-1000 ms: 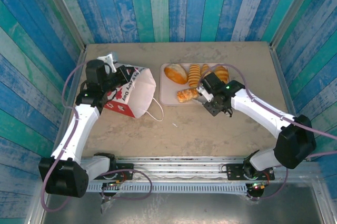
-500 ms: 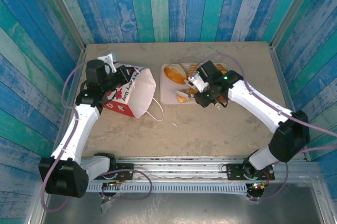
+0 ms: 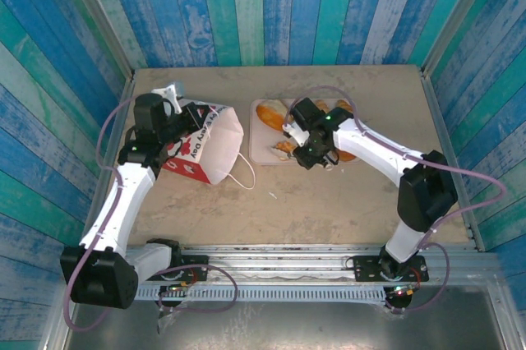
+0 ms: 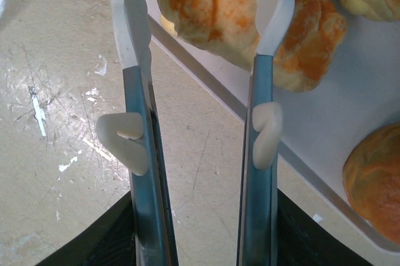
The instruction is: Take the fake bread out of the paper bag
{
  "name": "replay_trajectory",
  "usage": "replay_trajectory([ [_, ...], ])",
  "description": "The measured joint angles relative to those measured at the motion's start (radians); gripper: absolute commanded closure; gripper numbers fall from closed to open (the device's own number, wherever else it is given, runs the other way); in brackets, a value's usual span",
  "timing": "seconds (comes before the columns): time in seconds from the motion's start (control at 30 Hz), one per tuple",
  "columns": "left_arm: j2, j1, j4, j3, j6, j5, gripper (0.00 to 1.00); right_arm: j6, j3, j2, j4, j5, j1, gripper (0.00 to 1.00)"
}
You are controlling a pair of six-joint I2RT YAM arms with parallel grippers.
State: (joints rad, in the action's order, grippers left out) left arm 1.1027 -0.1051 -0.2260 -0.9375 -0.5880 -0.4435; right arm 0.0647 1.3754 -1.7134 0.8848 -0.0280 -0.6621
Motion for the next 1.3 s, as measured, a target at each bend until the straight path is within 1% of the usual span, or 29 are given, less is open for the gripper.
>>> replay_trajectory([
  [0.1,0.000,0.000,0.000,0.000,0.002,0.000,1.00,-0.057,0.000,0.000,0.008,-0.010,-0.003,0.54],
  [0.3,0.000,0.000,0.000,0.000,0.005,0.000,1.00,-0.163,-0.010,0.018,0.018,-0.025,-0.002,0.54],
  [0.47,0.000,0.000,0.000,0.000,0.008,0.000,1.00,-0.208,-0.031,0.050,0.033,-0.043,0.003,0.54],
  [0.83,0.000,0.000,0.000,0.000,0.008,0.000,1.00,-0.206,-0.088,0.086,0.051,-0.089,0.050,0.54],
  [1.17,0.000,0.000,0.000,0.000,0.008,0.000,1.00,-0.203,-0.089,0.117,0.032,-0.072,0.054,0.52],
  [1.3,0.000,0.000,-0.002,0.000,0.011,0.004,1.00,-0.198,-0.088,0.145,0.014,-0.058,0.054,0.50],
])
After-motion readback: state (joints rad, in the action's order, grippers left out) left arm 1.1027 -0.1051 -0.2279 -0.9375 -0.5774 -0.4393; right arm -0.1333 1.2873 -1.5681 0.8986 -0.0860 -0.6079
